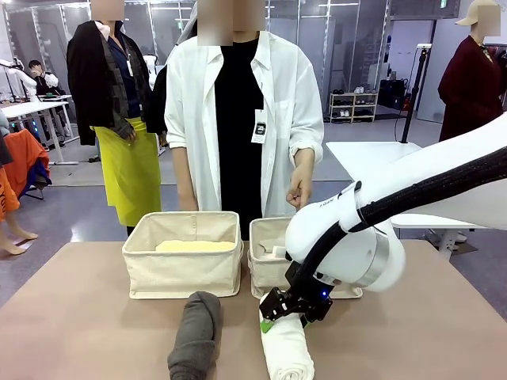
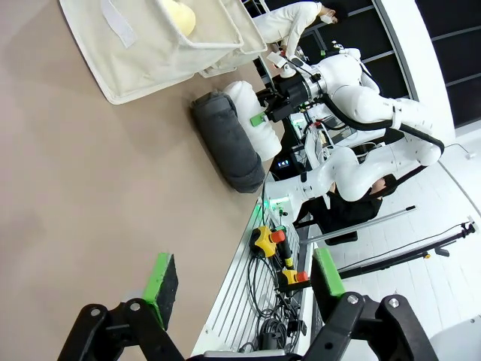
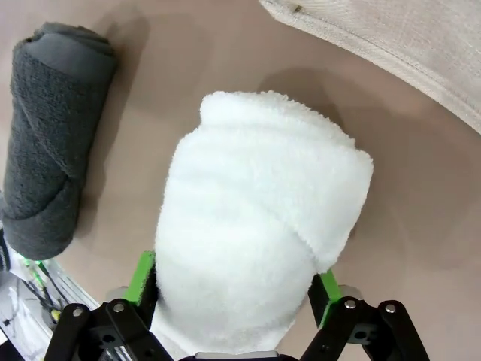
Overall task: Divide the towels into two baskets.
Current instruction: Pick up one hotel-folded towel from the bottom of the table and place it in the Fabric basket indicated by the person.
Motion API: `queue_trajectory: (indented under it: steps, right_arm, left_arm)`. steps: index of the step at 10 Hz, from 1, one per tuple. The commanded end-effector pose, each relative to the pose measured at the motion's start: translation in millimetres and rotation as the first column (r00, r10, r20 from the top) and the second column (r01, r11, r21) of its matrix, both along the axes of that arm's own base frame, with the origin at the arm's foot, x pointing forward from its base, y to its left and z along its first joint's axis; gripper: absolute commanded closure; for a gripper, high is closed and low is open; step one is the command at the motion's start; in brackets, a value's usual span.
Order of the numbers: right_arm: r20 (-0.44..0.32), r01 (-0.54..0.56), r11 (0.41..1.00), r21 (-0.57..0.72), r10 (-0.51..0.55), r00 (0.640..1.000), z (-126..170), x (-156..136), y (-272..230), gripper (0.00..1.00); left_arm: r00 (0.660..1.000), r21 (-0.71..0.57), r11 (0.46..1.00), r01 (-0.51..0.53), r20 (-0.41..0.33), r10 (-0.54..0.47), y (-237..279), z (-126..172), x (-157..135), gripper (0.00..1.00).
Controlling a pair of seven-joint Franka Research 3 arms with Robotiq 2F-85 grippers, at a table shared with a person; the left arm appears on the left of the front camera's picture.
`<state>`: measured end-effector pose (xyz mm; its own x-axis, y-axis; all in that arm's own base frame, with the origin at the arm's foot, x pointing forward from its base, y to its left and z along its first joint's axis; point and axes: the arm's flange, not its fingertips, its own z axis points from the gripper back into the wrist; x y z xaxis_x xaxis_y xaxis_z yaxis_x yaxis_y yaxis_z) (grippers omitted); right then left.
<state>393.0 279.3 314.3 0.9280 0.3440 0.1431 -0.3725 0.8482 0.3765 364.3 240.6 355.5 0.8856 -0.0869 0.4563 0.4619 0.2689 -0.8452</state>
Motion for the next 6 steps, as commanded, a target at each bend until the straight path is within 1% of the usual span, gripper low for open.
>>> queue_trajectory:
  steps: [1,3,6]
  right_arm:
    - [0.027,-0.063,0.998,-0.03,0.064,0.998,0.8,-3.2,5.0,0.18]
    - [0.012,-0.058,0.998,-0.008,0.058,0.998,0.6,-3.3,2.8,0.37]
    - [0.014,-0.058,0.998,0.021,0.057,0.998,1.1,-3.2,-1.2,0.66]
  left_arm:
    - [1.0,0.002,1.0,0.004,0.007,-0.004,-1.2,1.3,-7.0,0.1]
    - [1.0,0.002,1.0,0.004,0.007,-0.004,-1.2,1.3,-7.0,0.1]
    - [1.0,0.002,1.0,0.004,0.007,-0.004,-1.2,1.3,-7.0,0.1]
